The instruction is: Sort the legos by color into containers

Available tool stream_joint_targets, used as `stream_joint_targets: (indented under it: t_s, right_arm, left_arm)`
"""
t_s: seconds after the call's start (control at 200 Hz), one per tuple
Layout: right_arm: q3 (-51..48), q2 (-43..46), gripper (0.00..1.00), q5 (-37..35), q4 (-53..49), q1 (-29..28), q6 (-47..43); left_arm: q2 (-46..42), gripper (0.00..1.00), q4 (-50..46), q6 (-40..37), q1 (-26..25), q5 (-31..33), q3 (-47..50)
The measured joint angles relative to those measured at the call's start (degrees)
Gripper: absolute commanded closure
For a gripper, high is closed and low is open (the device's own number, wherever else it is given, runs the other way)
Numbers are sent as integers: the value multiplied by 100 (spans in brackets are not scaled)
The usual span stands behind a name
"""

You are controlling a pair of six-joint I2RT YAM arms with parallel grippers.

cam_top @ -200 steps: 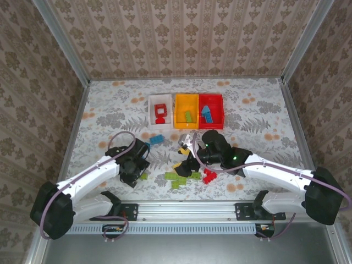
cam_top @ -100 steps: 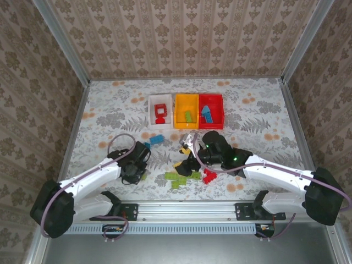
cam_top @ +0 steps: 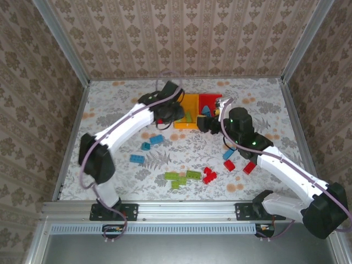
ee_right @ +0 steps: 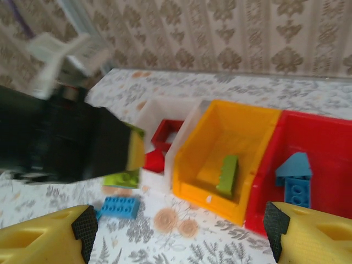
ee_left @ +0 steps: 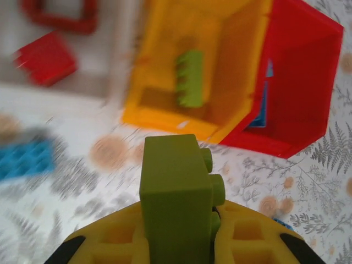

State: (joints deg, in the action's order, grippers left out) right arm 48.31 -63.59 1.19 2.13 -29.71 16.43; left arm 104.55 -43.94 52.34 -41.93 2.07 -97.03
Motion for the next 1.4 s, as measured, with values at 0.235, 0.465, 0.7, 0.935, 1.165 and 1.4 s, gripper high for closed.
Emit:
stream_joint_targets:
  t_s: [0.235, 0.465, 0.7, 0.935, 1.165, 1.4]
  right_arm:
    - [50, 0, 18, -175, -151, 109, 254]
    - [33, 13, 18, -170, -256, 142, 374]
    - [-98, 63, 18, -160, -280, 157, 470]
    - [-118, 63, 17, -81, -348, 208, 483]
    - [-118, 68, 17, -76, -503, 249, 479]
    - [-125, 212, 23, -87, -894, 269, 457]
  left_arm:
    - [2188, 91, -490, -1001, 79, -166, -2295]
    - [2817, 90, -896, -1276, 197, -144, -2616]
    - [2951, 81, -951, -1318, 205, -122, -2616]
    - [3051, 65, -946, -1360, 223, -101, -2625]
    - [3062, 54, -984, -1384, 221, -101, -2625]
    - [2962, 54, -988, -1381, 216, -83, -2623]
